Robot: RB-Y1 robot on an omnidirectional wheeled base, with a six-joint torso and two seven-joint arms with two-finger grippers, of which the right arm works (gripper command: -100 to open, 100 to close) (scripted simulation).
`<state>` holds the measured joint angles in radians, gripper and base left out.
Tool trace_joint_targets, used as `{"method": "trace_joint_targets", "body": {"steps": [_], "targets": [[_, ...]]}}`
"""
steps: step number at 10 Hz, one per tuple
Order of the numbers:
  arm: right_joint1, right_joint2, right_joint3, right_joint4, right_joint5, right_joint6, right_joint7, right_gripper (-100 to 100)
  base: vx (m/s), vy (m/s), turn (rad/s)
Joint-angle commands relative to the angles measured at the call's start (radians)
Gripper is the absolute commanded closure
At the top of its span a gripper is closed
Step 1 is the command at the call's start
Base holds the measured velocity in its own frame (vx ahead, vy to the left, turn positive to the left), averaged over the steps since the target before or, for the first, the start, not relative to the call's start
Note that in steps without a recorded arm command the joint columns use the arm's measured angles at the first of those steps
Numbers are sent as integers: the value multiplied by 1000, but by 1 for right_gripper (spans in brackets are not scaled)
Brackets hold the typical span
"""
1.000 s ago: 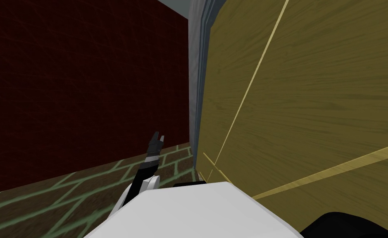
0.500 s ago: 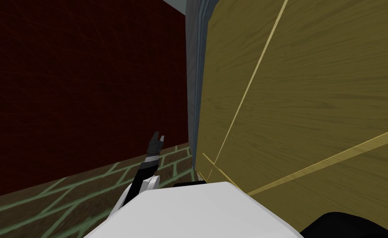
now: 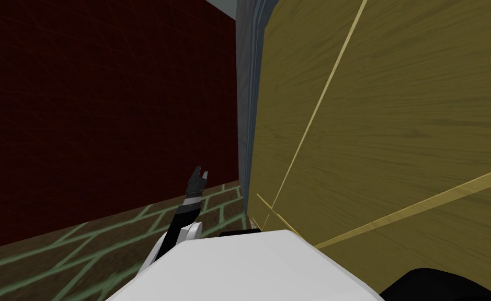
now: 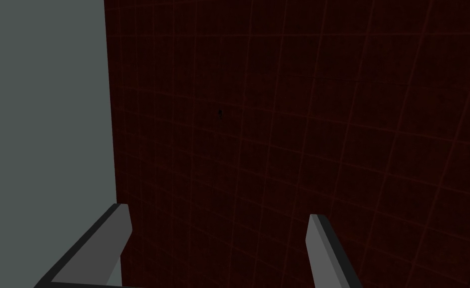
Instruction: Push the door open
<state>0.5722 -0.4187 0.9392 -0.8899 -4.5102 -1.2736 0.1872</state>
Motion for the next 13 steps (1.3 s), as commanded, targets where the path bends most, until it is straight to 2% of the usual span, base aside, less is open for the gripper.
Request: {"method": "trace_joint_targets", "body": {"steps": [1,10,13], "targets": [[-1,-2,1,1,-6,-2,-1,-100,0,0,0],[-1,-2,1,1,-6,-2,-1,-100,2,-2,-4],[-6,11,-15,19,83,62,2,-100,34,-26,-65]]}}
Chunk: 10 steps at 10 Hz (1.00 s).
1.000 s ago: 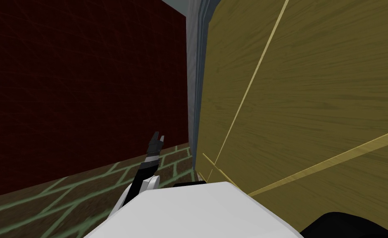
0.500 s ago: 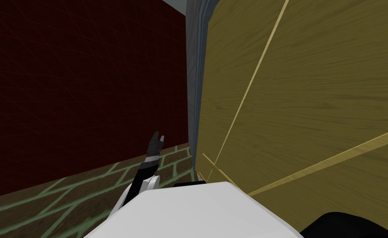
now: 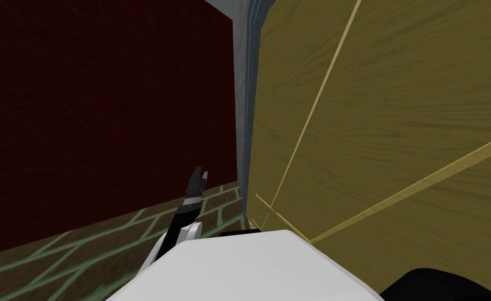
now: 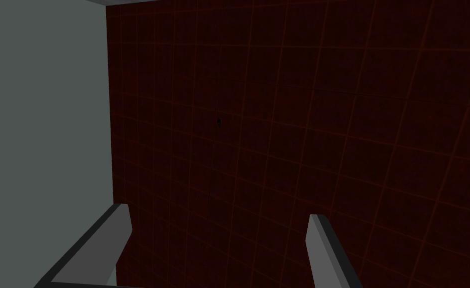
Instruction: Push the door open
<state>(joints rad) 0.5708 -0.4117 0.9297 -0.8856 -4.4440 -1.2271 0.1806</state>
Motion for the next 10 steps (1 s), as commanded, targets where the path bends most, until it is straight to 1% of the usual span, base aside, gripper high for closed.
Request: {"method": "trace_joint_targets", "body": {"steps": [1,2,10], "targets": [[-4,4,-5,14,17,16,8,-100,44,-46,-141],[-5,7,-8,18,36,30,9,-100,35,-37,-116],[-5,7,-8,18,36,30,9,-100,-1,1,4]]}}
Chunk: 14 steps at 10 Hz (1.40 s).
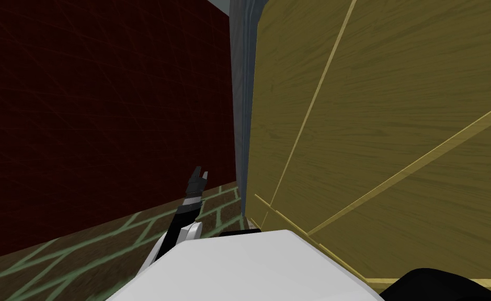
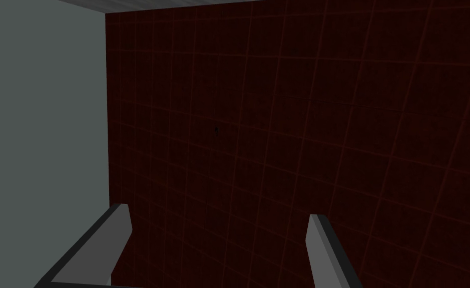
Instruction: Push the door open
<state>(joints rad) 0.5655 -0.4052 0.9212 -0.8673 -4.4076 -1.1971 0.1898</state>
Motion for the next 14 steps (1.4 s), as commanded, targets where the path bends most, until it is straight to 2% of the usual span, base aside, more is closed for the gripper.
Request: {"method": "trace_joint_targets", "body": {"steps": [1,10,14], "targets": [[0,0,0,0,0,0,0,-100,0,0,0],[0,-1,-4,1,13,-2,0,-100,-4,12,50],[0,-1,-4,1,13,-2,0,-100,4,-4,-9]]}}
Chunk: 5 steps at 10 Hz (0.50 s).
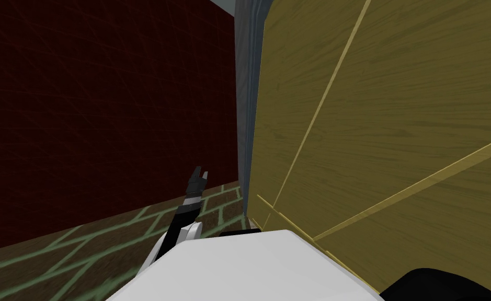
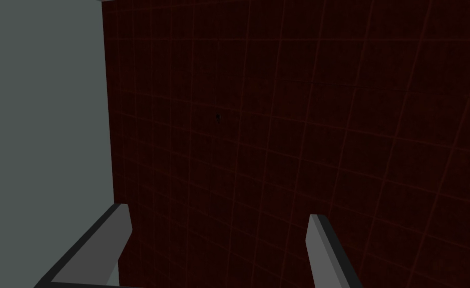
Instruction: Push the door open
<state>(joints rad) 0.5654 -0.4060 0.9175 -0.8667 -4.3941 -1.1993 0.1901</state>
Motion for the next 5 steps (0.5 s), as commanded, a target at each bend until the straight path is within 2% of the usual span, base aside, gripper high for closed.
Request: {"method": "trace_joint_targets", "body": {"steps": [1,5], "targets": [[0,0,0,0,0,0,0,-100,0,0,0],[0,0,0,0,0,0,0,-100,9,-4,7]]}}
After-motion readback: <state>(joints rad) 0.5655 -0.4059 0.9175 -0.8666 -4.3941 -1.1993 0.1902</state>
